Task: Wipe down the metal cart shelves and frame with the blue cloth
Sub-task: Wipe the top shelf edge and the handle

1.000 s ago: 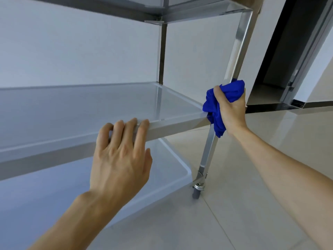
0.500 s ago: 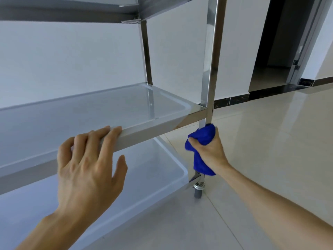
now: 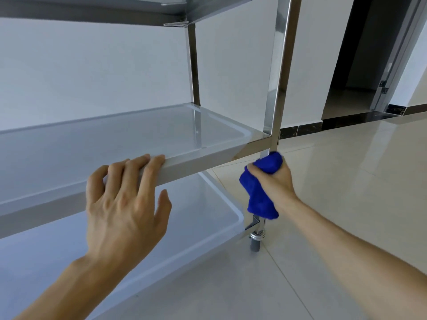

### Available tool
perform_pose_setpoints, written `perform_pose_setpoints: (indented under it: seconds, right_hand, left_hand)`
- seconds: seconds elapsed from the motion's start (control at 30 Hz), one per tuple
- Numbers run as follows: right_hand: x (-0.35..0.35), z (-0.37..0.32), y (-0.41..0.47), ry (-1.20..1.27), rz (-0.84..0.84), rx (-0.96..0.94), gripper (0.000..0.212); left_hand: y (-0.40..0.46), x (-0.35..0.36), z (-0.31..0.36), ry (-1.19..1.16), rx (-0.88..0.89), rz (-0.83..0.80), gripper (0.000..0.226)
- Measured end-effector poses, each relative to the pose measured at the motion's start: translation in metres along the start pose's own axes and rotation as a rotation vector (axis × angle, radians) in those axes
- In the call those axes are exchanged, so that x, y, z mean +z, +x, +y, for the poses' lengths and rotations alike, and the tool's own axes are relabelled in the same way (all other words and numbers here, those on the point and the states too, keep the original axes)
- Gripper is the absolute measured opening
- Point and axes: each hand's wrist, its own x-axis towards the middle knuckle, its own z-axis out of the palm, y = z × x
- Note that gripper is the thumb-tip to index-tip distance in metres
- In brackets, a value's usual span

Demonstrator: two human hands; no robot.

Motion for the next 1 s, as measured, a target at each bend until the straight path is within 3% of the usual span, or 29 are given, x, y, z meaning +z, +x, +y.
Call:
perform_pose_setpoints:
  seconds: [0.13, 0.33, 0.47, 0.6, 0.7, 0.8, 0.83, 0.9, 0.97, 1.0]
  right_hand:
    - [0.0, 0.001, 0.003, -0.051, -0.019, -0.041, 0.044]
    - [-0.02, 0.056, -0.024, -0.24, -0.241, 0.223, 0.036]
    - [-0.032, 0.028, -0.035, -0.113, -0.187, 0.247, 0.032]
    - [-0.044, -0.041, -0.047, 0.118, 0.052, 0.116, 0.02]
    - [-0.045, -0.107, -0.058, 0.153, 0.144, -0.314, 0.024]
    - [-0.025, -0.156, -0.065, -0.096, 0.027, -0.942, 0.033]
    - [-0.015, -0.162, -0.061, -0.225, -0.048, -1.063, 0.036]
    - [0.006, -0.164, -0.054, -0.492, -0.253, -1.029, 0.043]
    - [0.02, -0.149, -0.052, -0.818, -0.46, -0.792, 0.069]
    - [0.022, -0.14, -0.053, -0.993, -0.496, -0.759, 0.085]
  left_hand:
    - [0.002, 0.004, 0.001, -0.004, -0.017, 0.009, 0.047]
    - [0.002, 0.005, 0.002, 0.005, -0.025, 0.009, 0.046]
    - [0.002, 0.003, 0.001, 0.008, -0.02, -0.004, 0.046]
    - [0.003, 0.0, 0.002, 0.01, -0.02, -0.038, 0.048]
    - [0.003, -0.001, 0.002, 0.011, -0.023, -0.052, 0.049]
    - [0.004, -0.002, 0.002, 0.016, -0.014, -0.074, 0.05]
    - [0.004, -0.003, 0.002, 0.018, -0.014, -0.083, 0.051]
    - [0.004, -0.005, 0.002, 0.01, -0.018, -0.1, 0.052]
    - [0.005, -0.008, 0.002, -0.007, -0.026, -0.122, 0.054]
    - [0.005, -0.009, 0.001, -0.014, -0.028, -0.135, 0.055]
